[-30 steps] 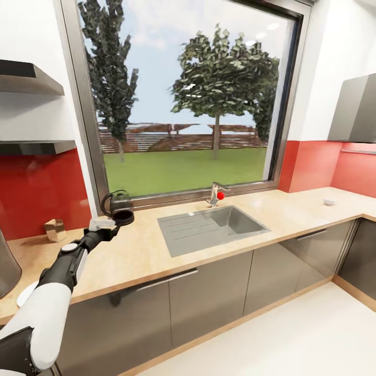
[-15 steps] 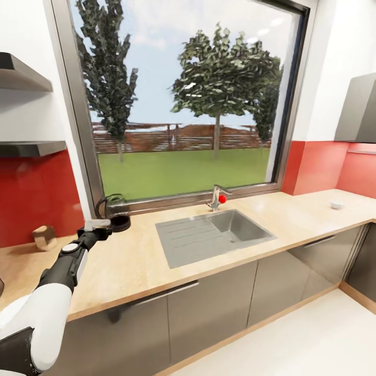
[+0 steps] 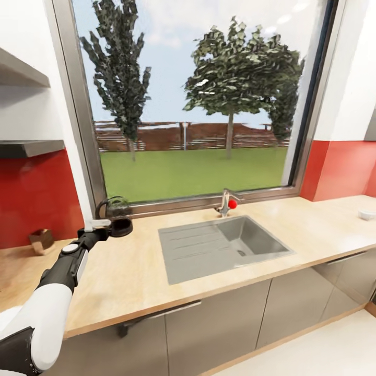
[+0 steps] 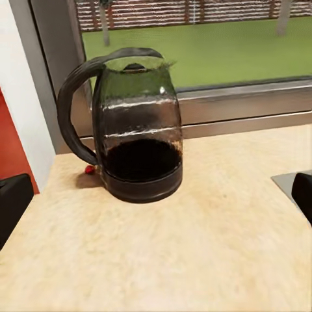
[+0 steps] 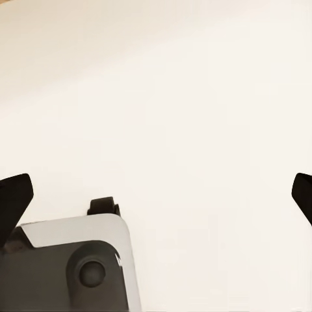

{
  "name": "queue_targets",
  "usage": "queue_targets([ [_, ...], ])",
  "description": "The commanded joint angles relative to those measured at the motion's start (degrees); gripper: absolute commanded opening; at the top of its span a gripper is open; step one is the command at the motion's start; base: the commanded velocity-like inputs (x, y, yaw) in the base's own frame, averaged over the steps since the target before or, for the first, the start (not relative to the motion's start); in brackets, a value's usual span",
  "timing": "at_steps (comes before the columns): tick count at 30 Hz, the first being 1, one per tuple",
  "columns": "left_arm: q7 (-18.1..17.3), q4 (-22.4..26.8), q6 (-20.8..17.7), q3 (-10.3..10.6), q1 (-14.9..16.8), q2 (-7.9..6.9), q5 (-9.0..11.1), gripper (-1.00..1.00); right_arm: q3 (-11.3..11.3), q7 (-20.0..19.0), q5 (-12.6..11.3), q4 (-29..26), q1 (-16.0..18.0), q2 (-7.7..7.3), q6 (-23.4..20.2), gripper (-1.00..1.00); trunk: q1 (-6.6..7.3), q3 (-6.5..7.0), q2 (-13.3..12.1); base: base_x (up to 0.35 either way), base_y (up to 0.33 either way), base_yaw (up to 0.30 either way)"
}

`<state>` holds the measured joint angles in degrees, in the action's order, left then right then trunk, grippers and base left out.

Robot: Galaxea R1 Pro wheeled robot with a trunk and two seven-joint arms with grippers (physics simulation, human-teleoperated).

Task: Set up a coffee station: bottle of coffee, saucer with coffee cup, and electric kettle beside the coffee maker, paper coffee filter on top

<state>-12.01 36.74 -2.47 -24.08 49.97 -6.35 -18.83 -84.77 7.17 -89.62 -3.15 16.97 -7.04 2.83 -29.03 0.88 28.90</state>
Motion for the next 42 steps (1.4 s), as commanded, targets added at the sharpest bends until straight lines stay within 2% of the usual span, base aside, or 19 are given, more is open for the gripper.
queue_targets([
  [1,-0.5,0.0,-0.2,-0.4,0.0,0.09,-0.4,1.00,-0.5,0.4,-0.6,-0.3,0.0,-0.08,0.2,1.00,-0.05,-0.07,0.0,0.252,-0.147,0.208],
  [10,-0.5,-0.4,0.9,-0.4,0.0,0.35,-0.4,1.00,-0.5,0.5,-0.5,0.0,0.0,-0.21,0.3,1.00,-0.05,-0.19,0.0,0.105,-0.037,0.049],
  [15,1.5,-3.1,1.0,-0.6,0.6,-0.15,-0.4,1.00,-0.5,0.5,-0.5,-0.1,0.0,-0.12,0.4,1.00,-0.05,-0.19,0.0,0.001,0.000,0.000],
  [21,2.2,-6.7,0.8,-0.6,1.6,-1.02,-0.3,1.00,-0.4,0.5,-0.6,0.0,0.0,-0.17,0.3,1.00,-0.05,-0.19,0.0,0.000,0.000,0.000],
  [22,3.0,-9.0,0.8,-0.6,3.8,-1.72,-0.4,1.00,-0.4,0.6,-0.6,0.0,0.0,-0.24,0.3,1.00,-0.05,-0.19,0.0,0.000,0.000,0.000],
  [27,6.5,-12.4,1.1,-0.6,5.3,-3.01,-0.3,1.00,-0.4,0.5,-0.6,0.0,0.0,-0.19,0.2,1.00,-0.05,-0.19,0.0,0.000,0.000,0.000],
  [32,6.8,-11.8,1.4,-0.6,4.8,-3.04,-0.3,1.00,-0.4,0.5,-0.6,-0.1,0.0,-0.14,0.2,1.00,-0.05,-0.19,0.0,0.000,0.000,0.103],
  [42,6.8,-11.5,1.5,-0.7,4.5,-2.80,-0.3,1.00,-0.4,0.6,-0.6,-0.1,0.0,-0.08,0.2,1.00,-0.05,-0.19,0.0,0.000,0.000,0.261],
])
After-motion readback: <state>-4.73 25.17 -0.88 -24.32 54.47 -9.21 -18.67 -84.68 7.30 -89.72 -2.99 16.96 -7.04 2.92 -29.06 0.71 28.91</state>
